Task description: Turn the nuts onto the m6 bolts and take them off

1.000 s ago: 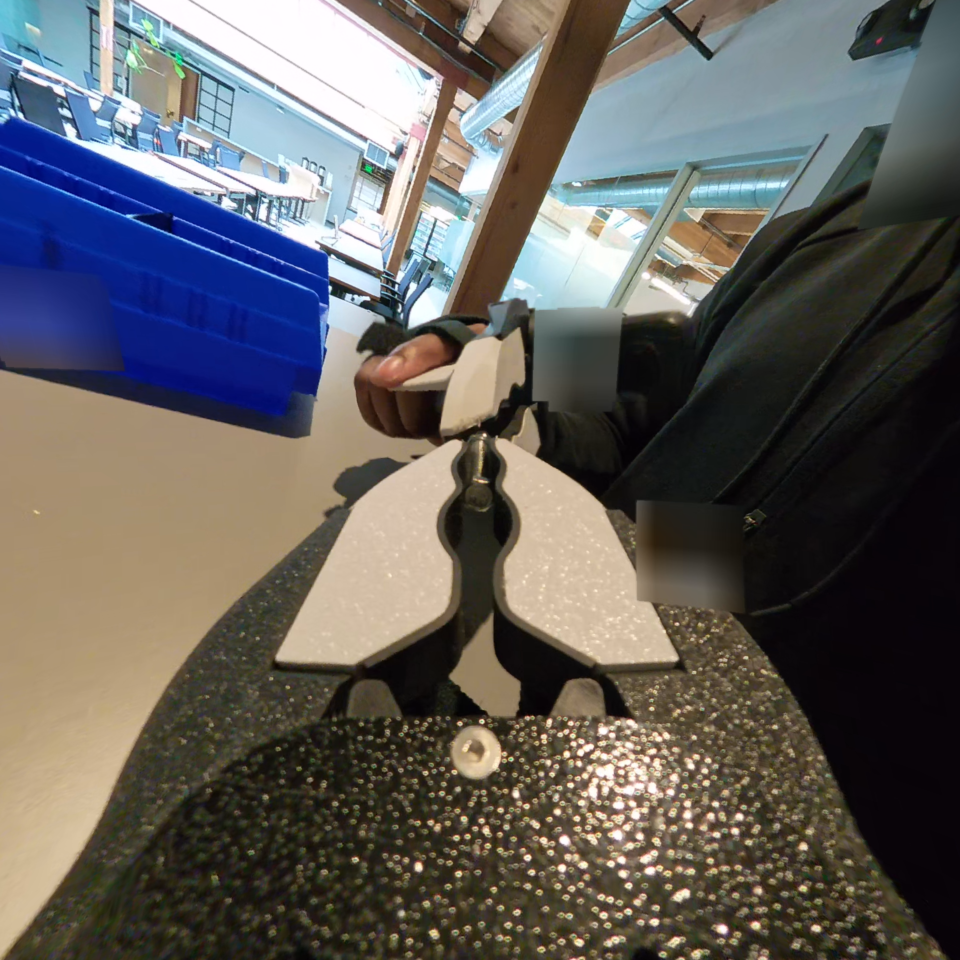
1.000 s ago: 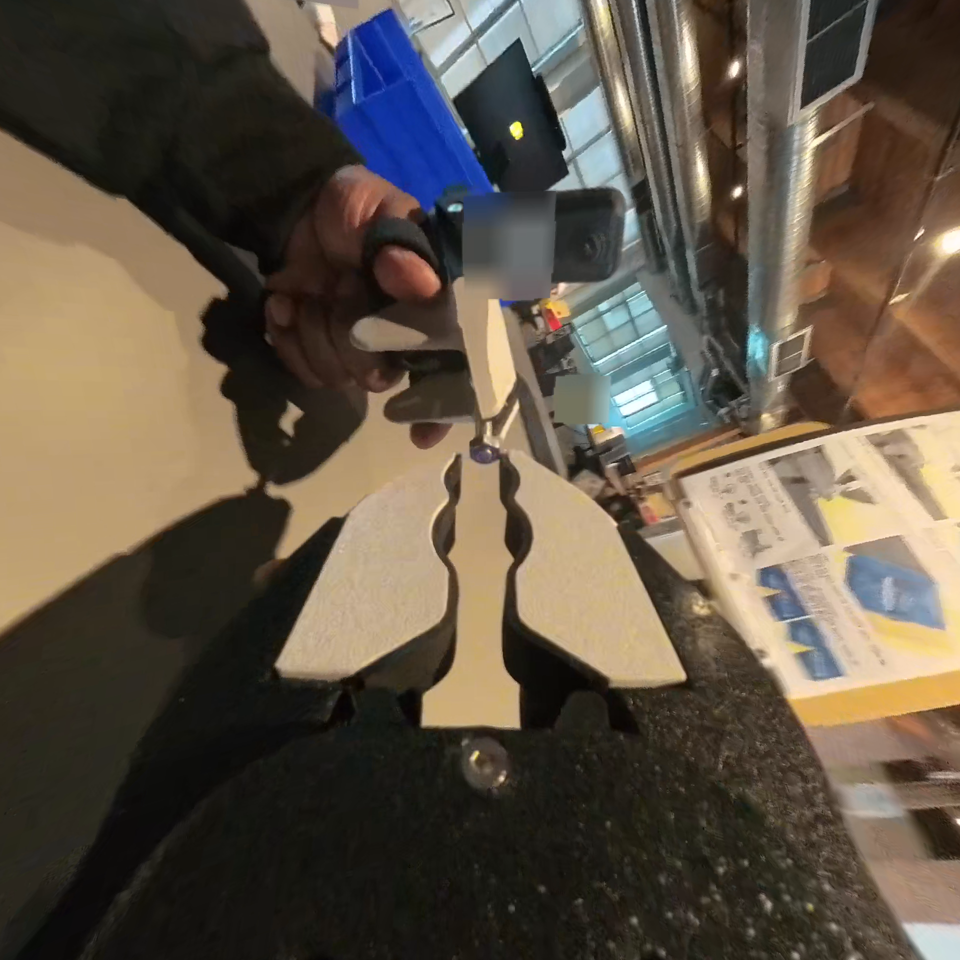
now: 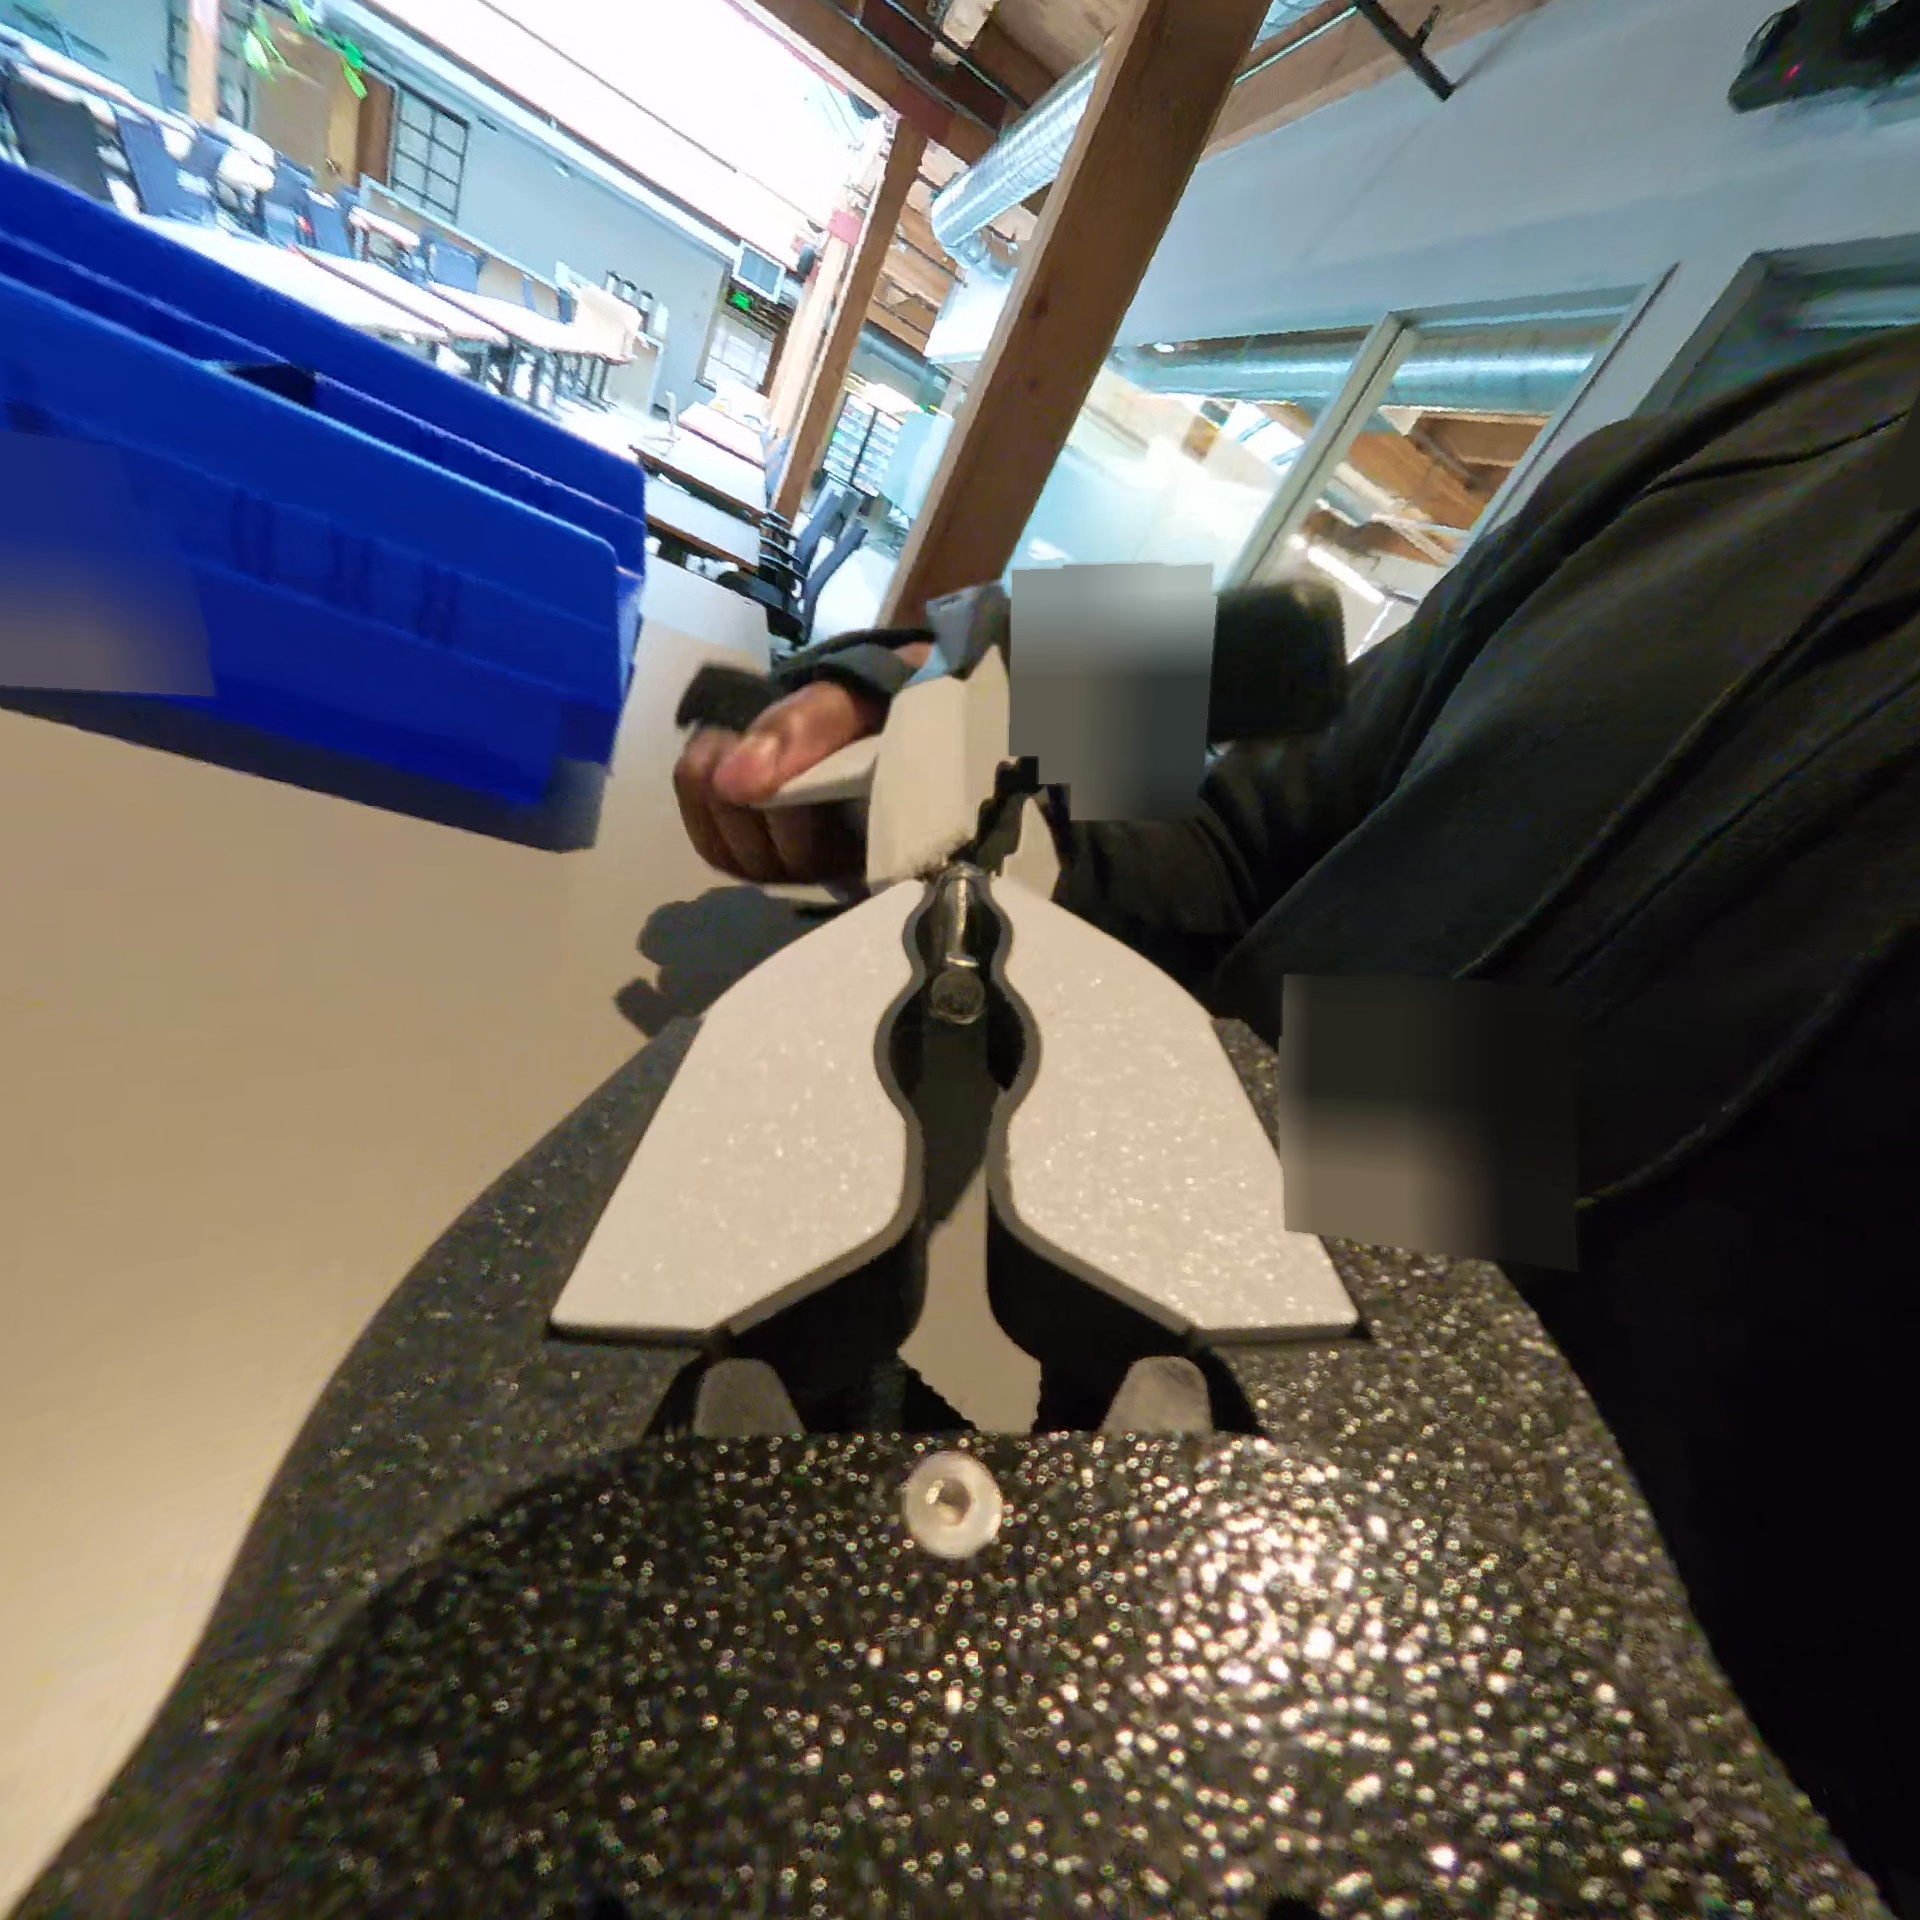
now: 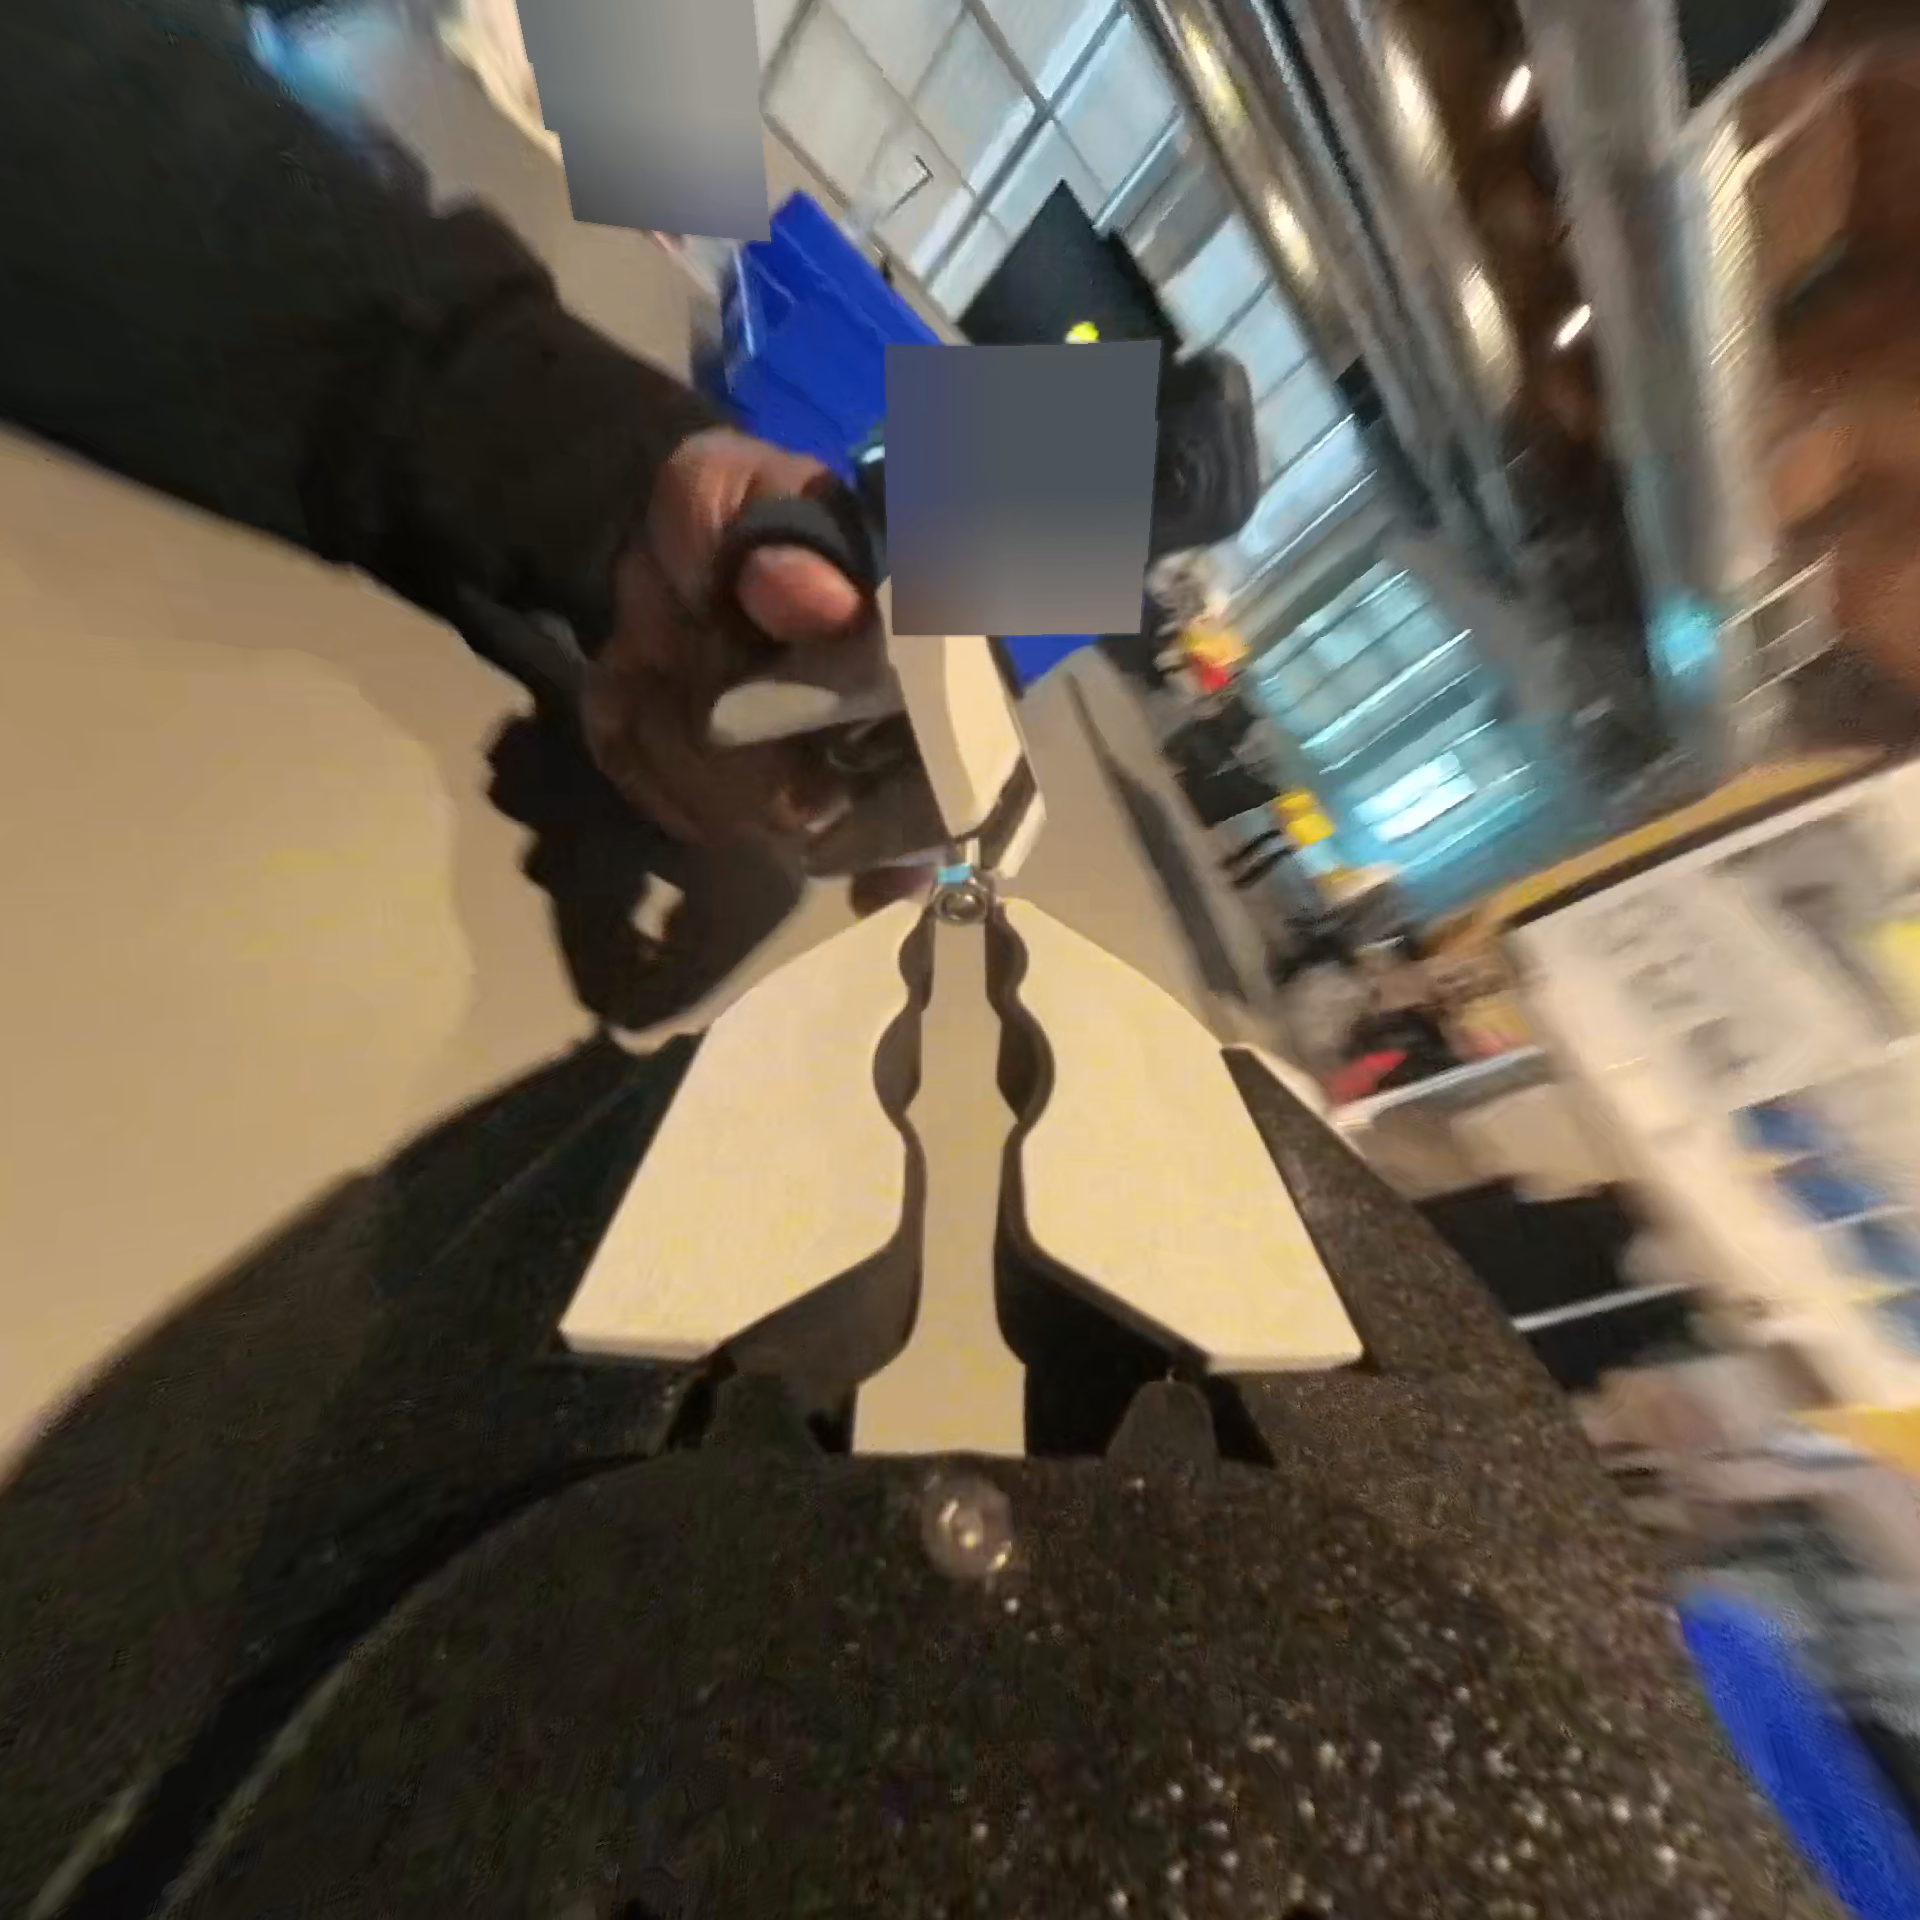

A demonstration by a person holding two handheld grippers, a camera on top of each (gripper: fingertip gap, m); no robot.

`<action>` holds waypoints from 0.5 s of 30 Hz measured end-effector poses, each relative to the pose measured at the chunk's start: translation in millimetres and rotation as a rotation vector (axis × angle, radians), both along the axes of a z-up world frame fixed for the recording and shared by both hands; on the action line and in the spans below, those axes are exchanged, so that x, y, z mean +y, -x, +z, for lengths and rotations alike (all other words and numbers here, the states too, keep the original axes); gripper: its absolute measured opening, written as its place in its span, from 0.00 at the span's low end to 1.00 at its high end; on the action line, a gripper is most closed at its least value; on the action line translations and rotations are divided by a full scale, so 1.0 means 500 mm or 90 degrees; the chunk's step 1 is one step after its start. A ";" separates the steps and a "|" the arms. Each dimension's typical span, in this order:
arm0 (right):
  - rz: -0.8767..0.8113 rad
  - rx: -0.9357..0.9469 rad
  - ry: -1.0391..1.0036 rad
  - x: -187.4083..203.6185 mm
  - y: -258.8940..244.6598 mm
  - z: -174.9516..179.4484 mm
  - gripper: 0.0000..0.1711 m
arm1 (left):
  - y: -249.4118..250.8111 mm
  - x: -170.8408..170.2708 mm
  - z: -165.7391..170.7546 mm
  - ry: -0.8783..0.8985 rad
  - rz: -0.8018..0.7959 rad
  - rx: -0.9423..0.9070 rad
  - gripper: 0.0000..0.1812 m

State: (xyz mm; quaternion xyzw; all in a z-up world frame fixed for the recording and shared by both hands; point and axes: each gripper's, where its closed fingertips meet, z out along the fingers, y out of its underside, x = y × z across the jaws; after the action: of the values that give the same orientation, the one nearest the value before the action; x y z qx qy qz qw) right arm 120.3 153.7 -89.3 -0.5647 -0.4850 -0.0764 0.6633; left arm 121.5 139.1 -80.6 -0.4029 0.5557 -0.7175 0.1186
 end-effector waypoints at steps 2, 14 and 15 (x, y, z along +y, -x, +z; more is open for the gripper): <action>-0.050 -0.142 -0.110 -0.001 -0.005 0.002 0.05 | 0.000 -0.003 -0.003 0.021 -0.004 0.020 0.03; 0.032 0.285 0.219 -0.043 0.002 0.006 0.17 | 0.027 -0.002 0.028 0.010 0.090 -0.081 0.03; 0.056 0.343 0.253 -0.048 0.005 0.013 0.17 | 0.028 -0.006 0.028 0.008 0.092 -0.083 0.03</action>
State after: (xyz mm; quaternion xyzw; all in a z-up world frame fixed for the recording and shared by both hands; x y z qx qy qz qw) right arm 117.7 129.4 -82.7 -0.6614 -0.3216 0.2003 0.6473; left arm 107.3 136.4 -66.4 -0.3952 0.5119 -0.7351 0.2034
